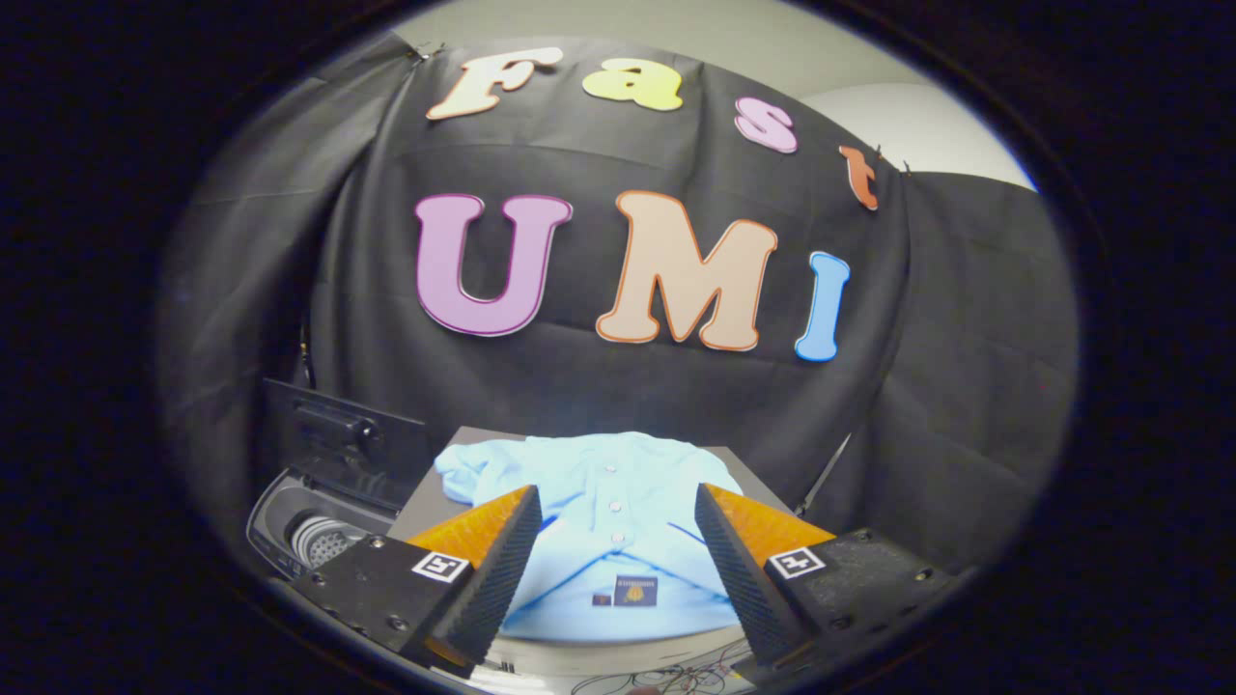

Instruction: Put the clothes into the washing machine and then close the washing machine lid.

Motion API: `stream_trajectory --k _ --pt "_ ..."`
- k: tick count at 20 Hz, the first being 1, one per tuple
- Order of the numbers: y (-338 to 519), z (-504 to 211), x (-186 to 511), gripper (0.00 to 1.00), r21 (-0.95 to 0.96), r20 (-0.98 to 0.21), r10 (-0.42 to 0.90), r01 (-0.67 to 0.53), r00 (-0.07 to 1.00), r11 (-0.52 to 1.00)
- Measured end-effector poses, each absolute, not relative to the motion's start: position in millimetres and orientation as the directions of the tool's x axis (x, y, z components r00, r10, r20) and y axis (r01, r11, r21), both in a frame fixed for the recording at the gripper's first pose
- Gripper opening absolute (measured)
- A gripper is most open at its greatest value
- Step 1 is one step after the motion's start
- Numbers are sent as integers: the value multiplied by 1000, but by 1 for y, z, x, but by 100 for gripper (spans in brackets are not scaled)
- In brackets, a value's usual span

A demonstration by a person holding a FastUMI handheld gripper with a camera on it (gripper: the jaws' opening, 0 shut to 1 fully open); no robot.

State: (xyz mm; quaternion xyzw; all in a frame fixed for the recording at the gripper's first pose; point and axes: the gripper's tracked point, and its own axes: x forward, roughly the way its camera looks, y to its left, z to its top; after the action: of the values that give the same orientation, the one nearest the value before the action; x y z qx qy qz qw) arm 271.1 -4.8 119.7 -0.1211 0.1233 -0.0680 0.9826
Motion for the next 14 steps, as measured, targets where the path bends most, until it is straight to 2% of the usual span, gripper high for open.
stream_trajectory --k 6,7,9,10,11,12,14 --pt "-31 65 334 98 -262 -421 -235 131 876 956" --pt "-36 57 339 98 -220 -435 -241 157 868 963" --pt "-33 26 336 98 -87 -580 -187 168 793 982" --pt "-31 32 338 99 -51 -575 -168 171 801 984" --pt "-33 31 346 93 -48 -555 -162 163 816 985" --pt "-33 26 341 86 -75 -600 -153 135 785 988" --pt "-27 29 349 72 -90 -572 -145 114 807 989"
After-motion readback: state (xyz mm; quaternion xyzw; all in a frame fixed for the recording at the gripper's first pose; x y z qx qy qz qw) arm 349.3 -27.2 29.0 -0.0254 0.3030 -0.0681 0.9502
